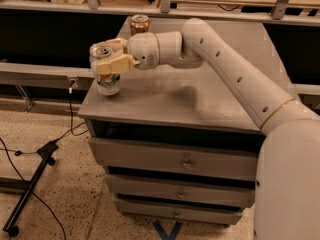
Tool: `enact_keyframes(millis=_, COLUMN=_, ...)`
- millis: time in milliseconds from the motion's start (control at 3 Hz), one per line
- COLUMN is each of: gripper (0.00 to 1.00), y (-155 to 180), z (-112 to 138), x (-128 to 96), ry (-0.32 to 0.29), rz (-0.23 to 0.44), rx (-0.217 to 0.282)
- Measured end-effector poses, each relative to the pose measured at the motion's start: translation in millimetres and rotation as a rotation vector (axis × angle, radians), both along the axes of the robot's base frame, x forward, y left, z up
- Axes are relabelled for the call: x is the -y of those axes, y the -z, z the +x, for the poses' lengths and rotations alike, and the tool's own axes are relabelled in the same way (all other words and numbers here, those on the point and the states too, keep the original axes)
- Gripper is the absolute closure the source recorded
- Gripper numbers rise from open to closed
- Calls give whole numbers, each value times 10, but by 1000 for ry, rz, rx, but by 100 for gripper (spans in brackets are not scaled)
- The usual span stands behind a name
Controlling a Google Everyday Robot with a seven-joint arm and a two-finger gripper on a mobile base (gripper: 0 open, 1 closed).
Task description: Place 7up can upright
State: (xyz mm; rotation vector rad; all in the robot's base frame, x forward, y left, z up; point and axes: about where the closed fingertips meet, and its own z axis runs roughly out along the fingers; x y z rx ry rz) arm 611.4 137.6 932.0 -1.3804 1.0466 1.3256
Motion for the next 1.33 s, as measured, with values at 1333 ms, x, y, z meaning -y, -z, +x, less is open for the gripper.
enact_keyframes(millis=1333, gripper=0, y=-131, z=-7, x=307, ry=118, rz=-27, rx=191)
